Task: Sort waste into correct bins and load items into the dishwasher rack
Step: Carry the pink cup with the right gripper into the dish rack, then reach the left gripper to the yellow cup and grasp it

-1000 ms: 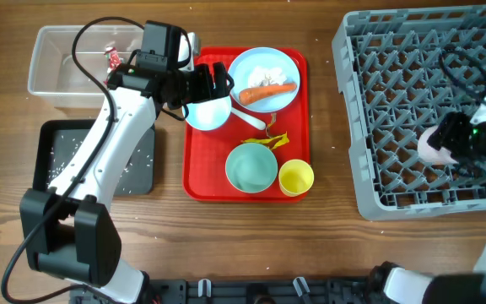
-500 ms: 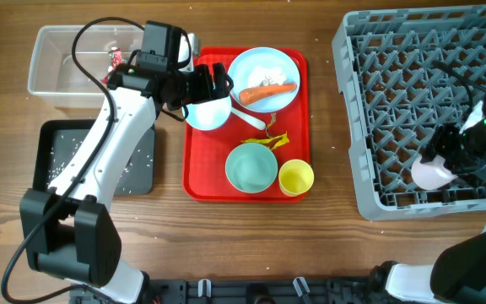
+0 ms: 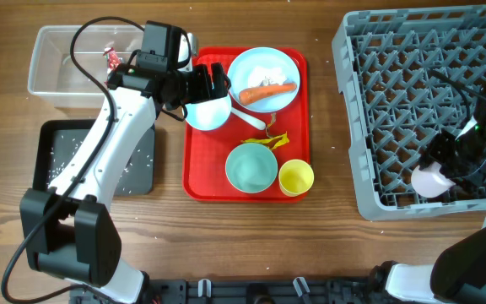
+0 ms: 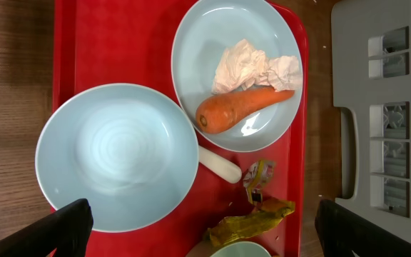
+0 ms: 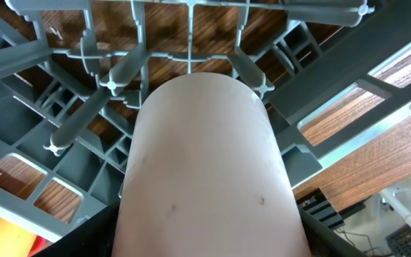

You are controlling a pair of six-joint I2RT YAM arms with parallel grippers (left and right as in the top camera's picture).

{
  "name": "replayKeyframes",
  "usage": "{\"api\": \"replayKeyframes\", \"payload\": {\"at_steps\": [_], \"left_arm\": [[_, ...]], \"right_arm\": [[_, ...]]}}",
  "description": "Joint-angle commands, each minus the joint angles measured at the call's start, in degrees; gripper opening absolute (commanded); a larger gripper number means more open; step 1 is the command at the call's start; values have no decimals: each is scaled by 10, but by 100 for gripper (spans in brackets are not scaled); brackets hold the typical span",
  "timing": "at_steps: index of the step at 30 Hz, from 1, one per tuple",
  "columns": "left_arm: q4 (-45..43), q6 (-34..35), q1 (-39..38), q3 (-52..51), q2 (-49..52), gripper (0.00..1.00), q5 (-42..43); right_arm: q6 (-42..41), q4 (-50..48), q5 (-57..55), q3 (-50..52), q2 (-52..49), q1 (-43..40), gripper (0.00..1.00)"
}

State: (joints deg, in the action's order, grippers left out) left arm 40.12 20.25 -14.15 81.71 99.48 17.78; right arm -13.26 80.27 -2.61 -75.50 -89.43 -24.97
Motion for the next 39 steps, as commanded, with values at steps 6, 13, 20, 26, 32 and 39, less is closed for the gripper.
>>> {"api": "replayKeyframes", "payload": {"at_steps": [6, 13, 20, 26, 32, 39], "left_arm": [[0, -5, -2, 0, 7, 100, -10], [0, -5, -2, 0, 7, 100, -10], [2, -5, -2, 0, 7, 100, -10], [9, -5, -2, 0, 7, 100, -10], [9, -5, -3, 0, 7, 100, -9], [55, -184, -137, 0, 7, 97, 9]], "right_arm": [[-4, -63, 30, 76, -4, 0, 58], [6, -50, 48, 76, -4, 0, 56], [28, -48, 91, 63, -4, 0, 63], [11, -59, 92, 43, -3, 0, 100], [64, 23, 157, -123, 8, 5, 100], [86, -9, 165, -167, 47, 78, 100]]}}
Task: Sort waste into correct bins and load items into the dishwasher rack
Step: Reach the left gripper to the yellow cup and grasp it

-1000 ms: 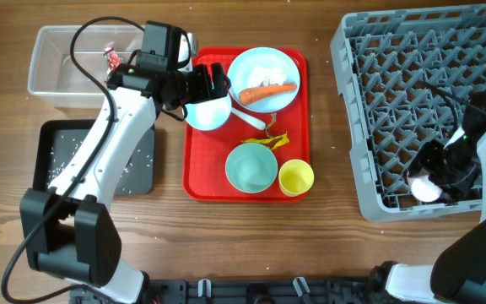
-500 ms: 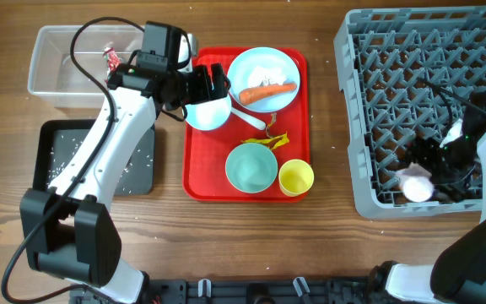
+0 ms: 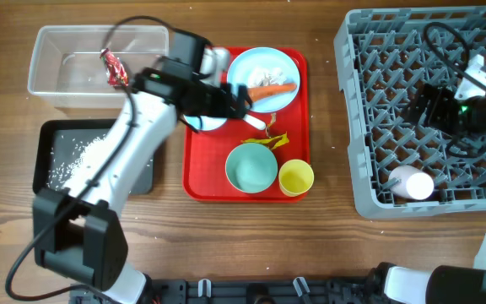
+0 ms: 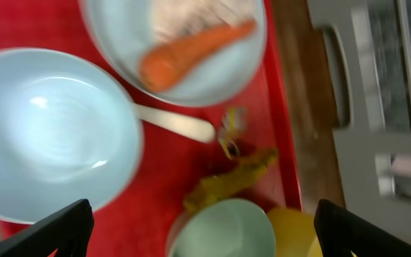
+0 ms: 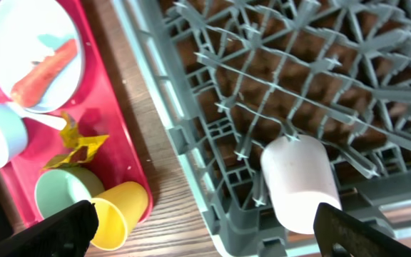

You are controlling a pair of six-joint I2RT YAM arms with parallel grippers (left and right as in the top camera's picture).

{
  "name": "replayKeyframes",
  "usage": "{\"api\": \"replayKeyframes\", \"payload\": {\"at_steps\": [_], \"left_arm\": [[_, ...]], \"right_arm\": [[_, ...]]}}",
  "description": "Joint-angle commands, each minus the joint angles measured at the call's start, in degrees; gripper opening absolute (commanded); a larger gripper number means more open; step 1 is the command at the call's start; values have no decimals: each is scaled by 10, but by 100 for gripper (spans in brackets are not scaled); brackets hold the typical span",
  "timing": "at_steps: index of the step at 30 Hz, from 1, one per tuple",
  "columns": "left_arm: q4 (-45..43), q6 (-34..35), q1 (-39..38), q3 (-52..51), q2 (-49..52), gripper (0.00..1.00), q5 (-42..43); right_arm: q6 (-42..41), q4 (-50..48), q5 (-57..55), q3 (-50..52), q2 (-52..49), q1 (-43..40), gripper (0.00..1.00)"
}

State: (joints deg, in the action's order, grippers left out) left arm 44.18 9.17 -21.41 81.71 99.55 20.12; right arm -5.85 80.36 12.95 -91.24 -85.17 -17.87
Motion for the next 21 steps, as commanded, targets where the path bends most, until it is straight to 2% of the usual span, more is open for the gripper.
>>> {"api": "replayKeyframes", "payload": {"at_steps": [1, 3, 5, 11, 15, 21], "left_arm": [[17, -73, -89, 0, 7, 95, -35], [19, -73, -145, 0, 12, 86, -101], [17, -73, -176, 0, 27, 86, -139], [6, -73, -204, 0, 80, 84, -123], [6, -73, -205, 0, 95, 75, -121], [6, -73, -223, 0, 98, 72, -120]], "right_arm": [[12, -14, 9, -10, 4, 7, 100], [12, -21, 9, -10, 4, 7, 100], [12, -23, 9, -10, 4, 7, 100], [12, -23, 5, -10, 4, 7, 100], [12, -23, 4, -10, 4, 7, 100], [12, -26, 4, -10, 4, 7, 100]]}}
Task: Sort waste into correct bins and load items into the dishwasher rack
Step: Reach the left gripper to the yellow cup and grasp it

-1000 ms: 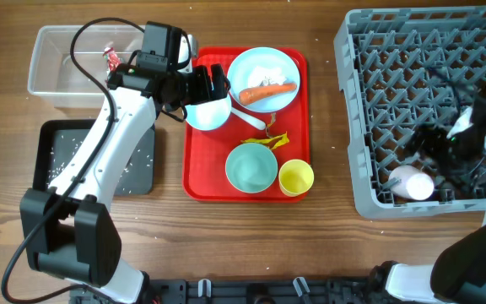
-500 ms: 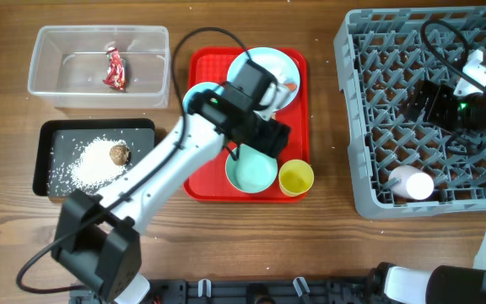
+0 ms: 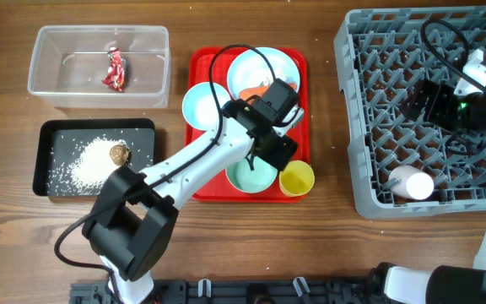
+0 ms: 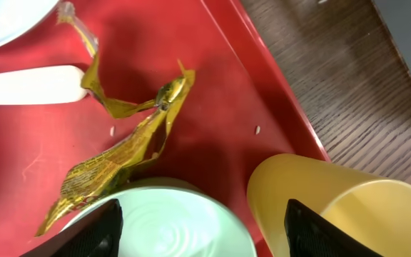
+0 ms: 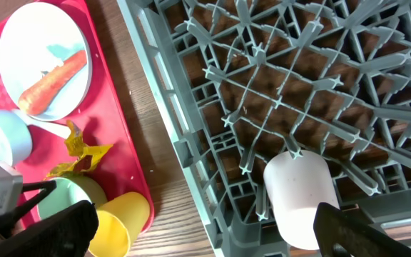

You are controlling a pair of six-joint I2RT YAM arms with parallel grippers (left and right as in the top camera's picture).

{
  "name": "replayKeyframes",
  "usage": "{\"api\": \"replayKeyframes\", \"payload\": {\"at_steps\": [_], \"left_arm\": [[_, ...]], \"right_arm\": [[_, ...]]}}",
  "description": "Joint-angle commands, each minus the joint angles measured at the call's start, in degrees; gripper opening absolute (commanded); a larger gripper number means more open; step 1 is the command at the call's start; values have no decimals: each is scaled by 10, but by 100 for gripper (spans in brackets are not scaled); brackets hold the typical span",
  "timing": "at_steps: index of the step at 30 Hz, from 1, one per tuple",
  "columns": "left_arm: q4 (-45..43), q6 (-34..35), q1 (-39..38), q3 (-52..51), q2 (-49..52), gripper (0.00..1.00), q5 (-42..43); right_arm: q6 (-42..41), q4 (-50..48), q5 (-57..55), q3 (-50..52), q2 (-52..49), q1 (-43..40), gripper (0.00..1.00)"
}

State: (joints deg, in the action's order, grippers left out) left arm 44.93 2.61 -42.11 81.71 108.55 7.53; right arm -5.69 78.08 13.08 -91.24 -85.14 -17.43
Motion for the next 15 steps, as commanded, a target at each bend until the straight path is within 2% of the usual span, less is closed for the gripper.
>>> {"api": "replayKeyframes", "payload": {"at_steps": [1, 8, 15], "left_arm": [[-1, -7, -22, 0, 7, 71, 8], [-4, -7, -4, 5, 5, 80, 7], [31, -10, 4, 61, 3, 79, 5]], "right_arm": [[11, -3, 3, -10, 4, 2, 100], [11, -3, 3, -10, 4, 2, 100], [12, -3, 3, -10, 4, 2, 100]]}}
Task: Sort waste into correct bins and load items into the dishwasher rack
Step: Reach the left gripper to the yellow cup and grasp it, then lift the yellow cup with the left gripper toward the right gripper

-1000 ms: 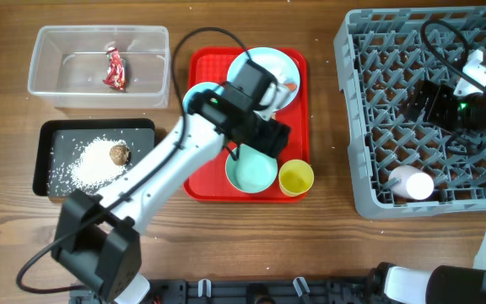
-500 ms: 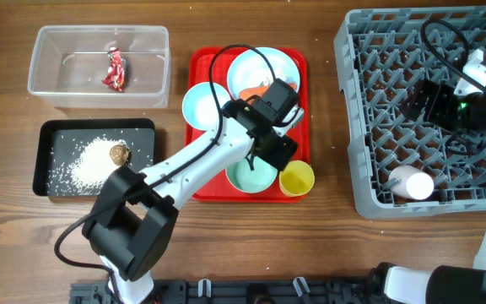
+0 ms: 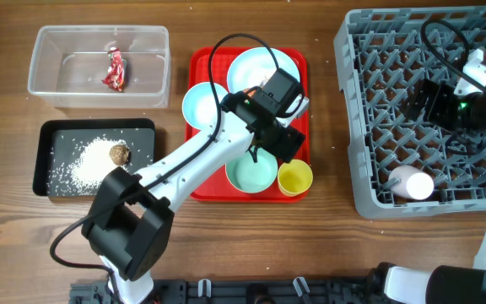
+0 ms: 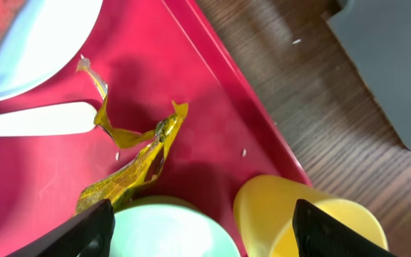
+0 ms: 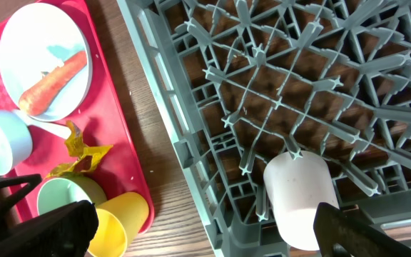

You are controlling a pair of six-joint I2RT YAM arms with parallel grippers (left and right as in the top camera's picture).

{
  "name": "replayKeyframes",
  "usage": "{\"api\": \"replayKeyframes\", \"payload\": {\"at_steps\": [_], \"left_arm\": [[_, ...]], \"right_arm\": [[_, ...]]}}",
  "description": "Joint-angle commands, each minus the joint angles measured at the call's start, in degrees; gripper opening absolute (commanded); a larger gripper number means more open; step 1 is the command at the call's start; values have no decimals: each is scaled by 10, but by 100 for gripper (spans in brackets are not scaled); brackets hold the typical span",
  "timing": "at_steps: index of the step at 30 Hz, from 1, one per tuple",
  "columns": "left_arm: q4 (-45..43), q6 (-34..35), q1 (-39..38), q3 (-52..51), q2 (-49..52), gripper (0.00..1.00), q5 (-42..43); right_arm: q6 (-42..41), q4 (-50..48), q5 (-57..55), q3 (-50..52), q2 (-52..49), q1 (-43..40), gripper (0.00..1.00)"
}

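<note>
My left gripper hangs open over the red tray, above a crumpled yellow wrapper. Its fingertips straddle the green bowl and the yellow cup. A white spoon handle lies beside the wrapper. The plate with a carrot sits at the tray's far end, and a light blue bowl at its left. My right gripper is open above the grey dishwasher rack. A pink cup lies in the rack's near corner.
A clear bin at the far left holds a red wrapper. In front of it a black bin holds white grains and a brown lump. Bare wood separates tray and rack.
My left gripper has shifted slightly over the tray, and its camera now takes in more of the wrapper, the yellow cup and the table beyond. The right arm has not moved.
At first my left gripper was open over the light blue bowl, and my right held the pink cup at the rack's near corner. Then the cup lay in the rack with the right gripper open and lifted away. My left gripper has since reached the wrapper by the green bowl.
</note>
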State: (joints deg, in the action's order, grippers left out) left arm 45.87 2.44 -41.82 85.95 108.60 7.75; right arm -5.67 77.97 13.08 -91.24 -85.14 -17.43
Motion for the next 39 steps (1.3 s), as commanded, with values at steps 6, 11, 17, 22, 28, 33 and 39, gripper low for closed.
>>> {"api": "replayKeyframes", "payload": {"at_steps": [6, 11, 17, 22, 28, 33, 39], "left_arm": [[82, -38, -20, 5, 3, 75, 35], [71, -52, -34, -11, 11, 66, 22], [55, -52, -35, -17, 28, 55, 16], [48, -52, -35, -17, 28, 40, 16], [48, -52, -35, -17, 34, 39, 18], [47, -50, -37, -18, 42, 27, 18], [52, -30, -36, -17, 37, 4, 16]], "right_arm": [[10, -6, 3, -10, 2, 2, 100], [10, -6, 3, -9, 2, 2, 100], [12, -6, 3, -9, 2, 2, 99], [12, -6, -1, -9, 2, 2, 100], [12, -5, -1, -9, 2, 2, 100], [12, -4, -1, -9, 2, 2, 100], [12, -4, -1, -9, 2, 2, 100]]}}
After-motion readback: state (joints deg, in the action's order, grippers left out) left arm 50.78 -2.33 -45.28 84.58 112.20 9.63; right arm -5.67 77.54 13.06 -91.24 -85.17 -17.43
